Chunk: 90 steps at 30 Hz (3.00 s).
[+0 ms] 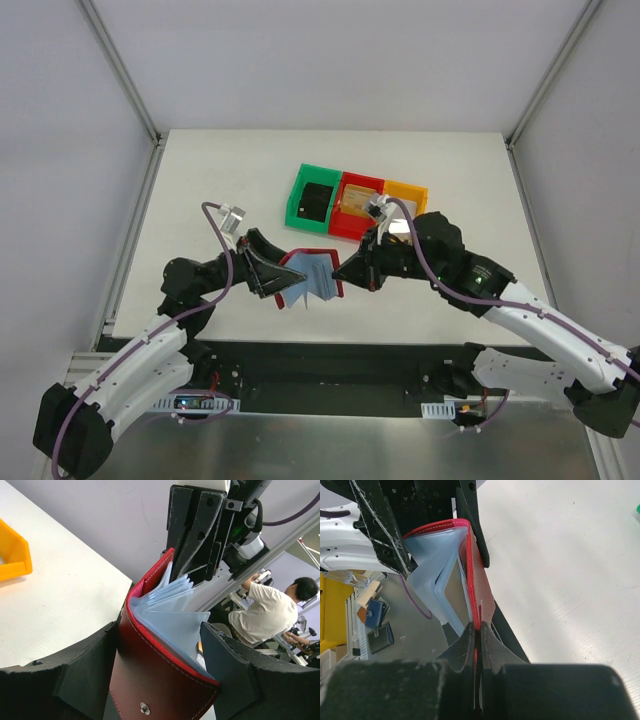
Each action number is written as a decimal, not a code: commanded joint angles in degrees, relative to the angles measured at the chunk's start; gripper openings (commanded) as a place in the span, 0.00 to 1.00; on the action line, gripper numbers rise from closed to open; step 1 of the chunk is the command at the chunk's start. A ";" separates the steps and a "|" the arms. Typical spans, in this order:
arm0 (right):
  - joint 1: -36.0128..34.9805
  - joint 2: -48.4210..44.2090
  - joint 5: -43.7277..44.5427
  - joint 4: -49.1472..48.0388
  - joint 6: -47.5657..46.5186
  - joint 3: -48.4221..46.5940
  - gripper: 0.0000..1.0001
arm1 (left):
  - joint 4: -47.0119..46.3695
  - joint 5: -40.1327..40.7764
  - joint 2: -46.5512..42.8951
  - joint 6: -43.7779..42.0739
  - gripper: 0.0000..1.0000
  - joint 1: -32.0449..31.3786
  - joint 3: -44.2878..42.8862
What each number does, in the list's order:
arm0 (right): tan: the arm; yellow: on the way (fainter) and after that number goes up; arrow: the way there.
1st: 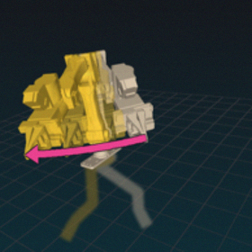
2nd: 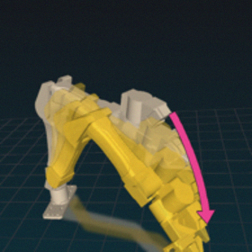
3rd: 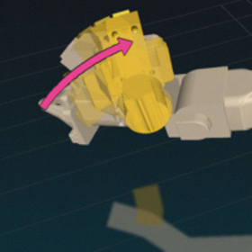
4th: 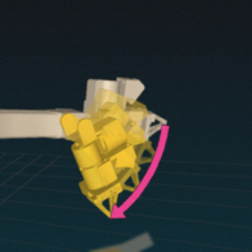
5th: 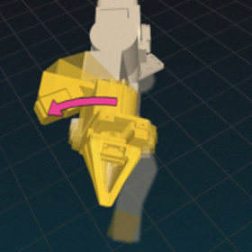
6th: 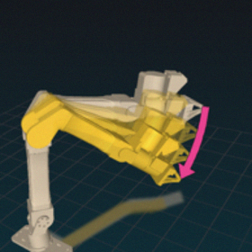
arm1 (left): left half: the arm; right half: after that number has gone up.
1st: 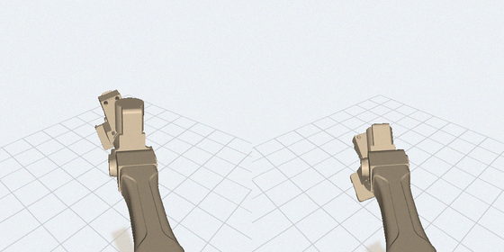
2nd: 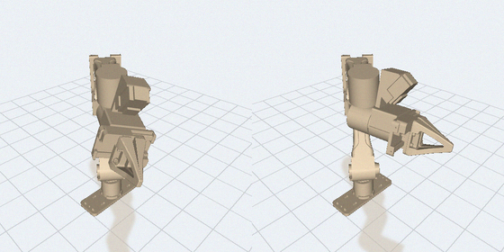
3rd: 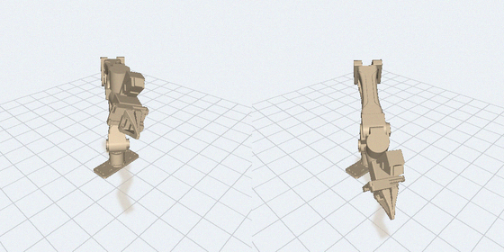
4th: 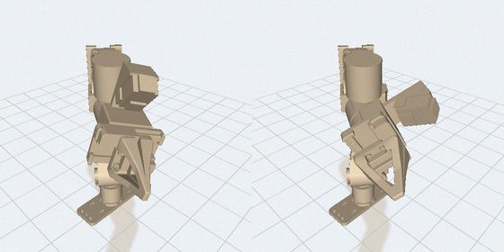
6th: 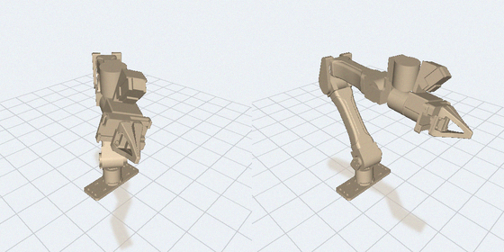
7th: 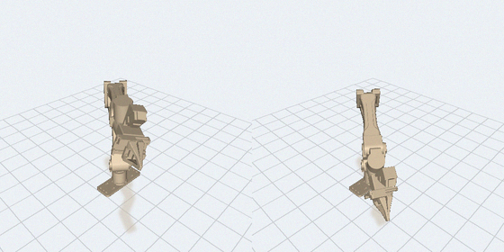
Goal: Take the credit cards out of the card holder
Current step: Open the card holder, then place the card holder at the center of the board.
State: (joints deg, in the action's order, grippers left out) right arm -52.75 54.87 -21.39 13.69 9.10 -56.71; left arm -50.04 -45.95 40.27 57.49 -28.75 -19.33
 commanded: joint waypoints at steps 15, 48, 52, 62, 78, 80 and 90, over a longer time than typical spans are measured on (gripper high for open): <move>0.54 -1.44 -0.06 -5.17 2.50 1.69 0.00 | 6.71 1.75 -4.50 -4.50 0.84 0.36 -0.71; 4.59 -5.30 3.18 -1.42 0.40 6.35 0.65 | 42.20 5.34 -3.45 -17.76 0.00 0.28 -12.83; 4.50 -7.58 9.25 5.72 -3.73 4.24 0.68 | 46.17 6.49 0.15 -17.95 0.00 0.36 -13.80; 4.41 -8.64 8.56 6.70 -3.83 7.31 0.62 | 35.21 7.90 6.48 -13.82 0.00 -0.07 -8.01; 3.88 -5.92 9.08 0.37 -1.72 15.92 0.59 | 17.09 6.49 27.74 -10.92 0.00 -3.41 -5.45; 3.89 -5.30 9.52 -0.68 -1.46 16.98 0.59 | 13.67 6.67 30.82 -9.86 0.00 -3.85 -5.45; 3.88 0.32 10.57 -4.19 -1.46 18.04 0.57 | 2.67 6.58 46.38 -6.78 0.00 -5.35 -8.00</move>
State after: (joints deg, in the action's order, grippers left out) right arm -48.62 53.84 -12.29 13.72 7.09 -38.74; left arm -39.24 -38.48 83.37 49.08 -33.47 -24.86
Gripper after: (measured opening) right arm 0.568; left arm 0.027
